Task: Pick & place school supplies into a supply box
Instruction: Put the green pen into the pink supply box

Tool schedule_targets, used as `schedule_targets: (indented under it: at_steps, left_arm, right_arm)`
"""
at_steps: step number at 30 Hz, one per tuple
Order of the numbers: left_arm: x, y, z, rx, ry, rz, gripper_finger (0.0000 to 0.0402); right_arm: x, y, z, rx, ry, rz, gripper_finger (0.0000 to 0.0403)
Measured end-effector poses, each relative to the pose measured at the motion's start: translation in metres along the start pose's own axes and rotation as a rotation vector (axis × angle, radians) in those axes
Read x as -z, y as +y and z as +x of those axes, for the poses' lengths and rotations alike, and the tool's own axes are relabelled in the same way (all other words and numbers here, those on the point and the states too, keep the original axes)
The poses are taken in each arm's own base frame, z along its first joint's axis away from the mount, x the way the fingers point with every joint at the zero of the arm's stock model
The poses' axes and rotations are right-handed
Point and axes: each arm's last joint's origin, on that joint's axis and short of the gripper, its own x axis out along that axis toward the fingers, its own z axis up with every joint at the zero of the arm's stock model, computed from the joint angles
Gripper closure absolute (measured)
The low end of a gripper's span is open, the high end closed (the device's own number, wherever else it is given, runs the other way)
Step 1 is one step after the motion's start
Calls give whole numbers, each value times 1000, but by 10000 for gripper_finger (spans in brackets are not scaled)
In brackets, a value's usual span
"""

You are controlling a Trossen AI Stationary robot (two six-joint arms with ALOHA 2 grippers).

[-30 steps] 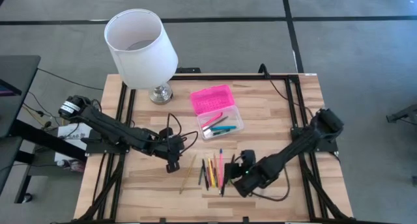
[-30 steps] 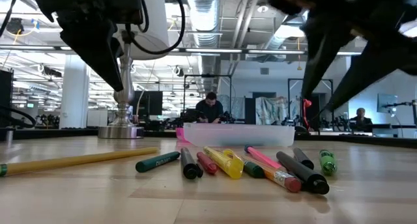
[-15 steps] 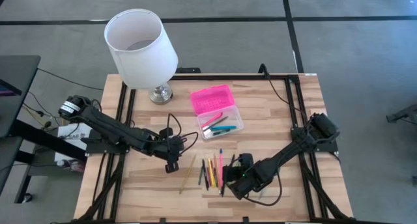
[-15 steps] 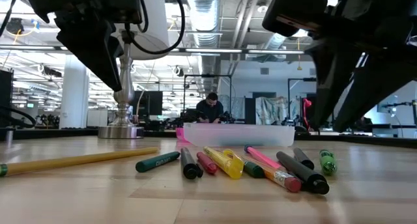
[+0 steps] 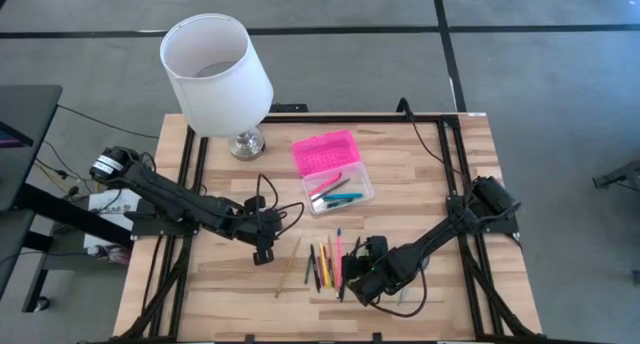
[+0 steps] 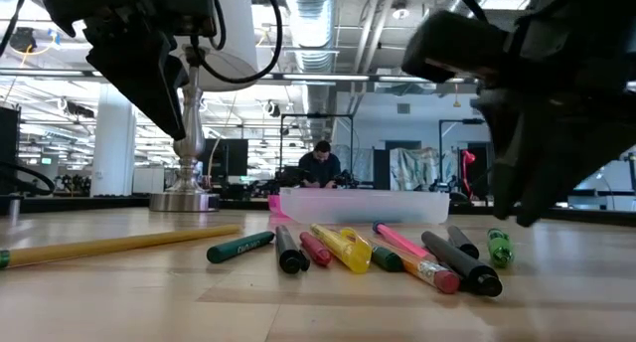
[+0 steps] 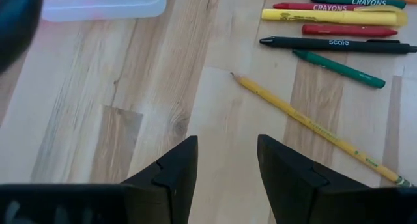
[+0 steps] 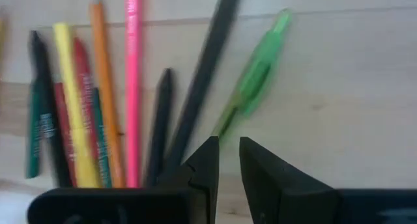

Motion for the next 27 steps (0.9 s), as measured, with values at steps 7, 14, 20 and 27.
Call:
schedule_targets:
  at_steps: [7,14,20,27]
  left_arm:
    - [1,1,0,-7,14,4,248]
    - [3,2,0,-18,33,11,248]
    - [3,2,0,-19,33,11,248]
    - [3,2,0,-23,32,13,248]
  right_arm:
    - [3,2,11,6,6,3,348]
    - [1,2,12,4,-4,-1,348]
    - [1,2,12,2,-13,-21,348]
    - [1,2,12,6,-17,-31,348]
